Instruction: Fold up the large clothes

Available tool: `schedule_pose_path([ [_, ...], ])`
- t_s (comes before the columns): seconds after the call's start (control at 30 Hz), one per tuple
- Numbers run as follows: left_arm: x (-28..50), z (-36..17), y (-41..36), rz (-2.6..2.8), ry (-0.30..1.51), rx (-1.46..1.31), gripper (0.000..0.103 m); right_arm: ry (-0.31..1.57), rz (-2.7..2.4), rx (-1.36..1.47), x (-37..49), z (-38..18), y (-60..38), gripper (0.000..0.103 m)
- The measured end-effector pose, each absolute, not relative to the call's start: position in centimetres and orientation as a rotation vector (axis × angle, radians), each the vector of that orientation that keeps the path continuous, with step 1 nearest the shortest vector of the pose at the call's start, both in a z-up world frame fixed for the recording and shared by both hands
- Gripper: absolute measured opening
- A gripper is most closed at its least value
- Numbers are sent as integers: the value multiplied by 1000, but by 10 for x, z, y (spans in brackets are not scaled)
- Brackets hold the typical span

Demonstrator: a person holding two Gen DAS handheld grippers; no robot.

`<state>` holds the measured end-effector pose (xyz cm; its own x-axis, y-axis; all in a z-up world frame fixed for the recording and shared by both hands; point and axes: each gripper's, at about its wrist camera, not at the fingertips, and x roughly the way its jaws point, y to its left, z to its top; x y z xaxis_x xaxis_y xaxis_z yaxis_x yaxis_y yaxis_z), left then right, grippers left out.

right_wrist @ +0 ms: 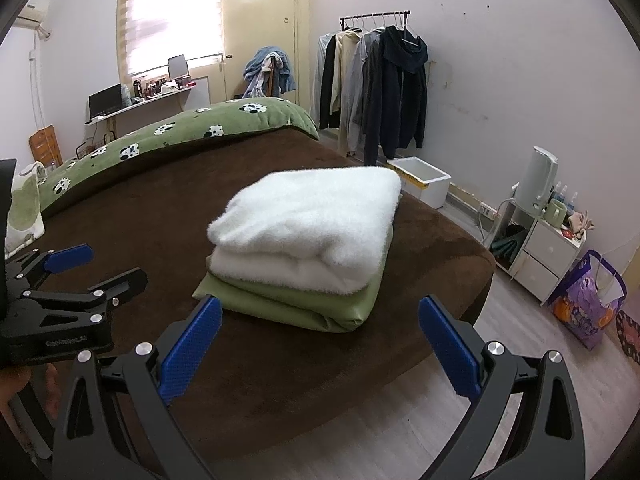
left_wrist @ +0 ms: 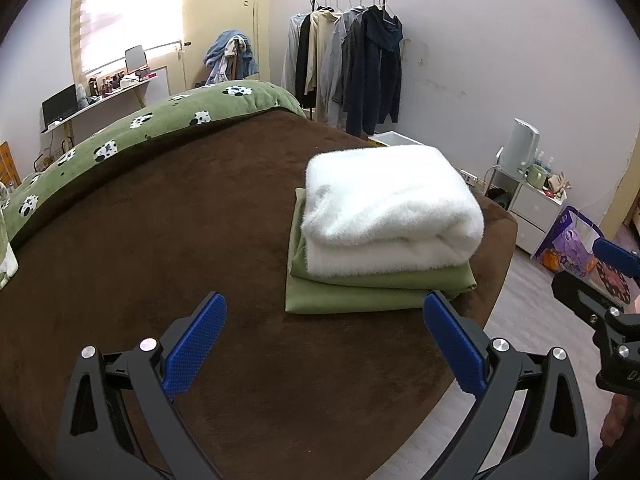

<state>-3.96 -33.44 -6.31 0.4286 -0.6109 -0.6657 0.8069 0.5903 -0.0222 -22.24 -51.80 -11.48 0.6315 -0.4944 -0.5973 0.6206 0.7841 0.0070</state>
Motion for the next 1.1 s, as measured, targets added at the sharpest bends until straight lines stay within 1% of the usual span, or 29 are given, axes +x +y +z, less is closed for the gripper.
schedule_pose_path([
  [0.67,-46,-73,-360,-922,698,343,97,629,-657,236,-231,-130,-548,97],
  [1.1,-50,-66,-370,-910,658,309,97,622,-641,229,-230,-129,-558,97],
])
